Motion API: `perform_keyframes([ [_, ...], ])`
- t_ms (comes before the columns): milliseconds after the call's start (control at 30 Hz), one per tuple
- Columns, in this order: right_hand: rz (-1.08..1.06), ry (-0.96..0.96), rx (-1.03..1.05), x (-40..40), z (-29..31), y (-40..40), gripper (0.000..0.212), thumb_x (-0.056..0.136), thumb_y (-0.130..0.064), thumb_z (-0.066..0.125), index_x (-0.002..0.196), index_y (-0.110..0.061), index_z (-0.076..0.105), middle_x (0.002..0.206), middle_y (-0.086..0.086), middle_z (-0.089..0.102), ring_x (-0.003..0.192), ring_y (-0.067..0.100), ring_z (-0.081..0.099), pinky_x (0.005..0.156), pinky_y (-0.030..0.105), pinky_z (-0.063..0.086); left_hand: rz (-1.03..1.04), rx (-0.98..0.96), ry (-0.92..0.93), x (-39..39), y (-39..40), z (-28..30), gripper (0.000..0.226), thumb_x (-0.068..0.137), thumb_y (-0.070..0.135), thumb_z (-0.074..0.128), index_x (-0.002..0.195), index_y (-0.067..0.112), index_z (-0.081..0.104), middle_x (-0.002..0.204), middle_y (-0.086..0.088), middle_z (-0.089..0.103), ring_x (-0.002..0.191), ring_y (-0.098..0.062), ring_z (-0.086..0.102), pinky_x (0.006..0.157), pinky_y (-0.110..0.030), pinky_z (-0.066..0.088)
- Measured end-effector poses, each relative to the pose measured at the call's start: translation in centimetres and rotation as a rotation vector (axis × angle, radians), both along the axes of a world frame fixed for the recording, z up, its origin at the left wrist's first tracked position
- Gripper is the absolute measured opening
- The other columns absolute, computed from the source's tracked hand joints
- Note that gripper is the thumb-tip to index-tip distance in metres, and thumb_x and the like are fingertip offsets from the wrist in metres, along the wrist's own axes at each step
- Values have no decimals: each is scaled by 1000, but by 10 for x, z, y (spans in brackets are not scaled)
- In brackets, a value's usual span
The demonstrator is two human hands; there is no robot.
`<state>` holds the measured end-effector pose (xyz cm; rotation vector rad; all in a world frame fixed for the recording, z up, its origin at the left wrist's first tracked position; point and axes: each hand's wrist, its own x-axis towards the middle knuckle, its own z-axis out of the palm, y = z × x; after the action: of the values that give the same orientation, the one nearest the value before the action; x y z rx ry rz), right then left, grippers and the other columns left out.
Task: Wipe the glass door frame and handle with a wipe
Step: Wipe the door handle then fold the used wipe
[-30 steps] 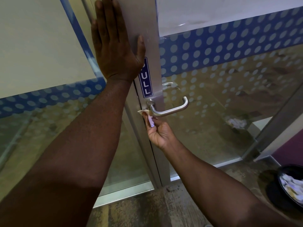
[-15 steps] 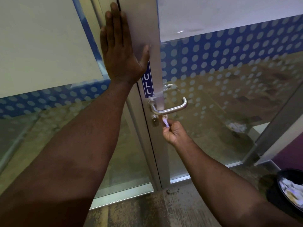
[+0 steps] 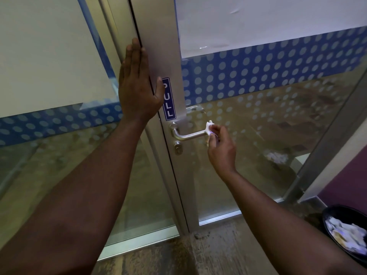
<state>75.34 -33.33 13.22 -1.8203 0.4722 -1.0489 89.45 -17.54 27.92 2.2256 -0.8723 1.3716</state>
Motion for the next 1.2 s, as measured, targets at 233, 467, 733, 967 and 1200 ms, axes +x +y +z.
perform_keyframes([
  [233,112,286,-67,36,24,-44,15,95,-16,53,104,-25,61,99,-15,67,75,2,59,50,0,34,-34,29,43,-3,4,3,70,101,34,45,154,-3,19,163,-20,17,152,-33,12,126,-37,12],
  [467,199,299,458,41,3,-64,21,88,-6,54,82,-25,60,88,3,69,82,21,65,80,42,55,-66,22,84,-9,8,2,68,101,30,46,154,-2,20,163,-18,18,153,-30,13,125,-37,16],
  [733,410,413,481,-27,-34,-35,20,85,-18,72,96,-27,58,97,3,70,84,19,68,71,34,56,-188,-175,113,-59,12,-53,49,95,16,53,141,-2,49,139,-18,56,132,-31,50,111,-46,41],
  [967,690,482,515,-81,-29,-25,22,86,1,64,100,-15,61,87,5,70,79,16,64,70,30,48,-368,-328,859,-137,-6,-143,26,95,26,60,120,22,69,91,4,73,78,-26,68,74,-33,53],
  [1200,703,480,531,-123,-37,-20,18,87,-4,67,85,-21,72,89,3,73,81,12,63,77,25,46,-501,-407,1889,-154,-12,-185,38,95,50,57,118,20,66,84,3,75,77,-11,69,75,-29,46],
])
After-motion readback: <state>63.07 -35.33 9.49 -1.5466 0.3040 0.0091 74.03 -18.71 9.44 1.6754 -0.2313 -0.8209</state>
